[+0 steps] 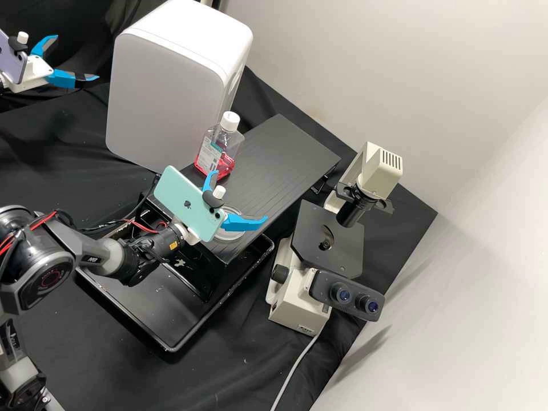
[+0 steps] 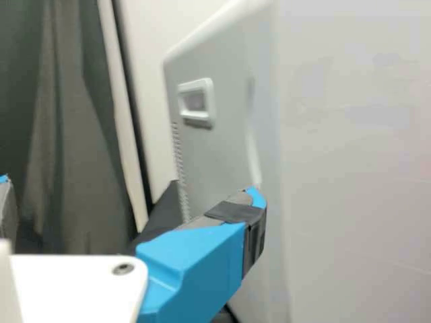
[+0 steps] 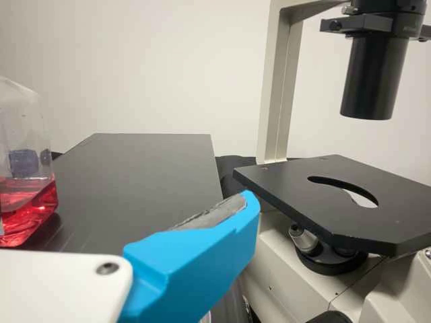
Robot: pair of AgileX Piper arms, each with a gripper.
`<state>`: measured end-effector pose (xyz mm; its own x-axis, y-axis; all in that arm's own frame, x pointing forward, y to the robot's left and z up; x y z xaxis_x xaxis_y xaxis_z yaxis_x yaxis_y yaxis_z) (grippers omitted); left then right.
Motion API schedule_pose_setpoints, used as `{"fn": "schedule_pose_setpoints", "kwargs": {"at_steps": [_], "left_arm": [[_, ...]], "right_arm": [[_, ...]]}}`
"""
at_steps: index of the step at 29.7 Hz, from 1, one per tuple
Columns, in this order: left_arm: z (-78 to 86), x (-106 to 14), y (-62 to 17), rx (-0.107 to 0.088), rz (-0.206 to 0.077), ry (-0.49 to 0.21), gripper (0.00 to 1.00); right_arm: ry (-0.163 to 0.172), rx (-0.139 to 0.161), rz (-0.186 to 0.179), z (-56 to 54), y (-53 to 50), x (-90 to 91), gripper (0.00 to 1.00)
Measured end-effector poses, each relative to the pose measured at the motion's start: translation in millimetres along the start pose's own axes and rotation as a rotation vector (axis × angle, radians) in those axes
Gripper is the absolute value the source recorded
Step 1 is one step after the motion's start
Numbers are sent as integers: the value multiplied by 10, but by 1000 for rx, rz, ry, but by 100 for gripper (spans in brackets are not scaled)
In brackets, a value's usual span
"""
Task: Place the lid on the petri dish
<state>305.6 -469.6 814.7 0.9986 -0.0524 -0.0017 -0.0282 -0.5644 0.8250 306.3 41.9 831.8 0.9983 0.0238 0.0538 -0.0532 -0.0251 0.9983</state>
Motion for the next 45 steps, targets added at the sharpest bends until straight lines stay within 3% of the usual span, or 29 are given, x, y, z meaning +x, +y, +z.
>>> {"fn": "schedule_pose_setpoints", "kwargs": {"at_steps": [2, 6, 10, 11, 17, 23, 29, 34, 41, 45], "left_arm": [[137, -21, -13, -36, -1, -32, 100], [386, -134, -63, -83, 28, -128, 100], [513, -259, -177, -127, 40, -204, 100], [542, -284, -223, -136, 28, -218, 100], [665, -421, -410, -155, -63, -292, 100], [752, -510, -494, -153, -112, -363, 100], [747, -569, -531, -177, -139, -363, 100], [753, -595, -518, -196, -136, -370, 100], [820, -696, -586, -185, -178, -416, 100], [875, -720, -600, -184, -187, -441, 100]], "right_arm": [[0, 0, 0, 0, 0, 0, 100], [0, 0, 0, 0, 0, 0, 100], [0, 0, 0, 0, 0, 0, 100], [0, 0, 0, 0, 0, 0, 100], [0, 0, 0, 0, 0, 0, 100], [0, 0, 0, 0, 0, 0, 100], [0, 0, 0, 0, 0, 0, 100], [0, 0, 0, 0, 0, 0, 100], [0, 0, 0, 0, 0, 0, 100], [0, 0, 0, 0, 0, 0, 100]]}}
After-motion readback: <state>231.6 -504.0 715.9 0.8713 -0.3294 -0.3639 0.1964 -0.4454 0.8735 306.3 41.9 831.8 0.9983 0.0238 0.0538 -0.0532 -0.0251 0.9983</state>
